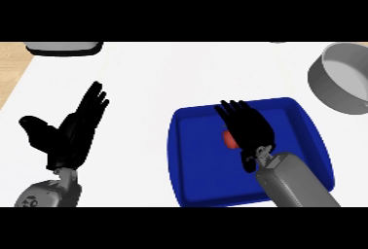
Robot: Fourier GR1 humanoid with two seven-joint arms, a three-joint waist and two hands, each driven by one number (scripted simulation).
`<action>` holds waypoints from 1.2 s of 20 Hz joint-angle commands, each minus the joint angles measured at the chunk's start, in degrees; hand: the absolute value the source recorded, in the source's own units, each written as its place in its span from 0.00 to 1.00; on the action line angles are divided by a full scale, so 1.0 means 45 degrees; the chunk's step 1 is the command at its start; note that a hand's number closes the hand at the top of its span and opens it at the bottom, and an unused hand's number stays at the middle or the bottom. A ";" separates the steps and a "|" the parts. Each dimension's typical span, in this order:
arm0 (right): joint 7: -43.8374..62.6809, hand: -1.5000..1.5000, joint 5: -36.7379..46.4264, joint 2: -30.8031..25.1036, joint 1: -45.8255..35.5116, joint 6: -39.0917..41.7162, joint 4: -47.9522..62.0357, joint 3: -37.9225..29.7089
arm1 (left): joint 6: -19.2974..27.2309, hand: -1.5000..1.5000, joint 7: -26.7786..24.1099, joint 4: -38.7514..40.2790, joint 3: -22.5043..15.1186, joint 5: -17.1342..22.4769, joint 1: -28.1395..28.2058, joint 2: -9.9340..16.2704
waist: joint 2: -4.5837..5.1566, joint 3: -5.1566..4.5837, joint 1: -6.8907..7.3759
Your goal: Pick the bell pepper from the tray and place it in the pot
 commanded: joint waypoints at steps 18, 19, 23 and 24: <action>-0.2211 1.00 0.2161 0.0940 -0.0140 -0.1506 0.3817 -0.0330 | -0.0696 0.50 0.0419 0.0224 0.0774 -0.0508 -0.0558 -0.0538 | 0.0012 0.0000 -0.0017; -0.2635 1.00 0.1673 0.0781 -0.0674 -0.0815 0.3294 -0.0760 | -0.0827 0.50 0.0431 -0.0586 0.0630 -0.0425 0.0421 -0.0464 | -0.0010 -0.0001 0.0037; -0.2789 1.00 0.2312 0.0904 -0.0193 -0.1236 0.2649 -0.0332 | -0.0599 0.50 -0.0010 0.0567 0.0731 -0.0800 -0.0518 -0.0920 | -0.0005 -0.0004 -0.0060; -0.3286 1.00 0.2318 0.0793 -0.0670 -0.1768 0.3382 -0.0693 | -0.0827 0.50 -0.0586 0.0813 0.0863 -0.0764 -0.0147 -0.0857 | 0.0004 -0.0004 -0.0021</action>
